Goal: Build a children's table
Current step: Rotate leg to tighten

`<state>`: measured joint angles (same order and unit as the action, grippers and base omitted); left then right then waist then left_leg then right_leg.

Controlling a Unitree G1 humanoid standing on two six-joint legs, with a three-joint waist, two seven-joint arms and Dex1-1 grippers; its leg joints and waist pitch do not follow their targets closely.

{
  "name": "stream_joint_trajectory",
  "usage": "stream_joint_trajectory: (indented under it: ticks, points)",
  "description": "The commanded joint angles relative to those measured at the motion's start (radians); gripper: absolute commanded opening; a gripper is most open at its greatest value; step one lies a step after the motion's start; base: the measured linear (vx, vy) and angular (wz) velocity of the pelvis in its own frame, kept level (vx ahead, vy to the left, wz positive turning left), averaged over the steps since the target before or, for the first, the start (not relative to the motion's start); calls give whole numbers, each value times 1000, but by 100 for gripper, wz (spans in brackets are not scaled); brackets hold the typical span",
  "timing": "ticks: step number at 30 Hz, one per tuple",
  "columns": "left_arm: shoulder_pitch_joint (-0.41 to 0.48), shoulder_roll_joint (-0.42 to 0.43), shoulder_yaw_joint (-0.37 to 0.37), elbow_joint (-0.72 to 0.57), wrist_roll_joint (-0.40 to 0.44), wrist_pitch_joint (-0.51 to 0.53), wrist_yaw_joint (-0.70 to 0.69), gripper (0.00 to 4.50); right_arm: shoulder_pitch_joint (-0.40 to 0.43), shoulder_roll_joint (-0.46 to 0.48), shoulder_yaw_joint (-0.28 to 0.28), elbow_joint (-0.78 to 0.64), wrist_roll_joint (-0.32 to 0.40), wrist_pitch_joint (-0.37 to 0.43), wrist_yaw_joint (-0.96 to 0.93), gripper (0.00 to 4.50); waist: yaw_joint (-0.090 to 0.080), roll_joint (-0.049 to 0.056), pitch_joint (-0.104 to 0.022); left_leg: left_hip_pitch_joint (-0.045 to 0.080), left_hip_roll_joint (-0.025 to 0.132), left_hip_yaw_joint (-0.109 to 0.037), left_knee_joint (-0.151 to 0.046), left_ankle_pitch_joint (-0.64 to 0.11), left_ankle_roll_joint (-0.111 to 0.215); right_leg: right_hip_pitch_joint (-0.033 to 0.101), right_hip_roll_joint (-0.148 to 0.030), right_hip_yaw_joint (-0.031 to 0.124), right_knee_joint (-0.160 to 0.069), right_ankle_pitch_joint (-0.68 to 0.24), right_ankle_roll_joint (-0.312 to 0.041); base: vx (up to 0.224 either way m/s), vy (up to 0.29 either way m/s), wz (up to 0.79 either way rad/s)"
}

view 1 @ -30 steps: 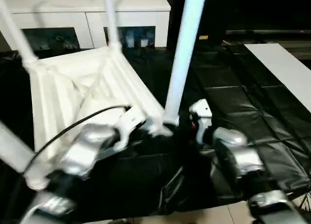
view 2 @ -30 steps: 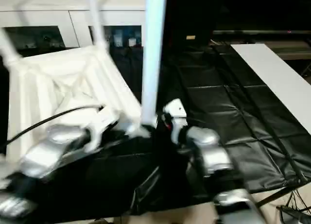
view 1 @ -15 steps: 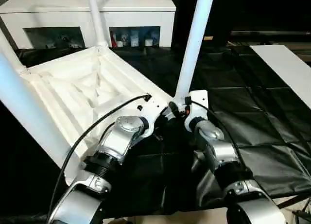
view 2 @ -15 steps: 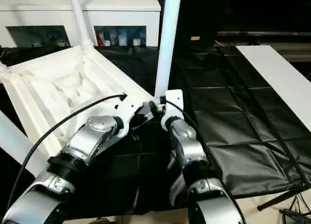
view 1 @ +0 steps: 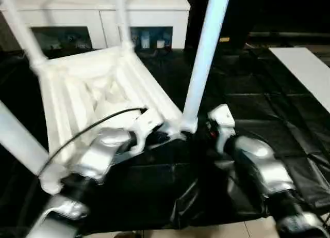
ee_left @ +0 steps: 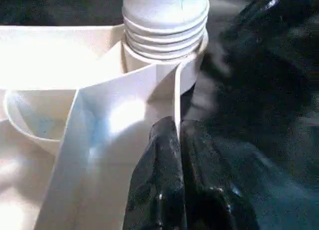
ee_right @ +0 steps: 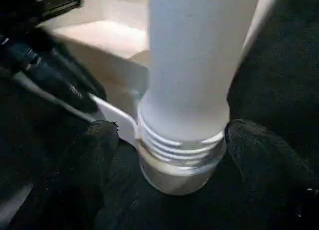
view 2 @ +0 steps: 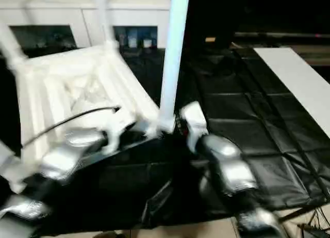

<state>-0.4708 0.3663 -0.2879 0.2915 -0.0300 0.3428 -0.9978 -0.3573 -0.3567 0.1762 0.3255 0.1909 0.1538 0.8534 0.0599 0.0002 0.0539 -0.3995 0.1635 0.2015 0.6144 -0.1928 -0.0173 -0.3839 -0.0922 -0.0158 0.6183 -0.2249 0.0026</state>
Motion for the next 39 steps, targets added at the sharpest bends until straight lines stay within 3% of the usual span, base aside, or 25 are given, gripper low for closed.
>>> stream_joint_trajectory:
  ticks: [1,4,8,14,21,30,33,36,39]
  points:
    - [-3,2,-43,-74,-50,21,-90,0,-19,-2,25,-14,12,16,56,383,-2,-6,-63,35,70,-30,-90,-147,63,22,-51,24,-60,-31,-234,0,0,0]
    - [-3,10,-40,-80,-54,27,-101,0,-29,-4,25,-12,21,25,87,383,-1,-7,-64,36,68,-27,-85,-108,75,22,-50,24,-54,33,-256,0,0,0]
    - [-7,26,-34,-78,-55,17,-114,0,-58,1,20,25,27,25,99,383,0,-11,-62,35,68,-27,-86,-118,72,25,-53,24,-56,8,-255,0,0,0]
    - [-9,38,-30,-81,-61,29,-124,0,-64,-5,18,48,27,39,138,330,2,-12,-66,33,65,-27,-82,-82,77,29,-52,23,-49,56,-261,0,0,0]
    - [-13,43,-31,-68,-55,21,-123,0,-62,-18,25,57,18,28,157,273,3,-8,-66,36,66,-27,-82,-99,70,28,-52,22,-49,49,-263,0,0,0]
    - [-11,41,-37,-42,-25,31,-87,0,-64,-20,47,102,-36,13,133,252,4,-8,-67,35,65,-27,-79,-85,80,30,-52,21,-47,72,-273,0,0,0]
    - [-21,1,-21,-13,-13,57,-11,0,-78,20,28,155,-65,12,16,251,2,-9,-64,36,66,-26,-84,-124,64,27,-52,22,-53,14,-269,0,0,0]
    - [-60,-102,17,53,4,111,159,0,-108,125,-47,229,-58,59,-217,251,-10,-10,-56,43,65,-33,-99,-263,-22,20,-56,23,-74,-213,-229,-19,2,-1]
    - [-104,-179,47,111,4,148,267,0,-133,193,-95,273,-50,105,-373,251,-20,-12,-56,39,64,-38,-105,-306,-57,16,-54,24,-81,-269,-184,-36,9,-3]
